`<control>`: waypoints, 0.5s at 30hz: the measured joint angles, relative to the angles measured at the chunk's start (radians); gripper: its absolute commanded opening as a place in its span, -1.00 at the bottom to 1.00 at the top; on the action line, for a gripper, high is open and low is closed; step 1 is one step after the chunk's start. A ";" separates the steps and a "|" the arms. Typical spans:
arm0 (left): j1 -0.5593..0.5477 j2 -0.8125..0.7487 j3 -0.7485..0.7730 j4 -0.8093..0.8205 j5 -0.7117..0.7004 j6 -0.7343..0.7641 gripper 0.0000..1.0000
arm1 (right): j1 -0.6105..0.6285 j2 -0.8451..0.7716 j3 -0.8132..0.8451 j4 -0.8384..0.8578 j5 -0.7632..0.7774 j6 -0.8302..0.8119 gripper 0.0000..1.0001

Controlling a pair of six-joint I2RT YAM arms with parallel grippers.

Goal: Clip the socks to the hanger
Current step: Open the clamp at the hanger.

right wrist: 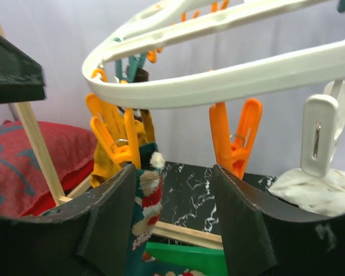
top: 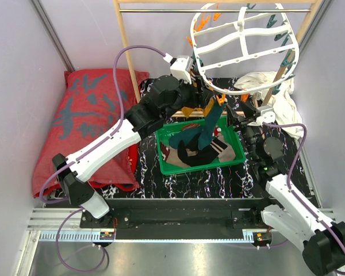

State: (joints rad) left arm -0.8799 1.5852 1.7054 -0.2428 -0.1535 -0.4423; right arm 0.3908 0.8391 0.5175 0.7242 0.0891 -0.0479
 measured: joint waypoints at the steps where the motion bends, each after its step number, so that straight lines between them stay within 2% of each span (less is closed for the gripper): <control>1: -0.003 0.000 0.000 0.002 0.002 0.000 0.49 | -0.004 -0.001 0.000 -0.011 0.005 0.001 0.32; 6: -0.025 0.018 0.000 0.009 0.012 0.000 0.57 | -0.058 0.002 -0.001 -0.053 0.010 0.018 0.36; 15: -0.029 0.054 0.000 0.001 0.015 0.000 0.57 | -0.203 0.079 0.009 -0.058 -0.059 0.058 0.36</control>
State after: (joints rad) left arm -0.9085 1.6394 1.7058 -0.2420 -0.1387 -0.4423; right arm 0.1879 0.9184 0.5266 0.6659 0.0303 0.0105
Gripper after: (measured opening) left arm 0.779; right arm 0.681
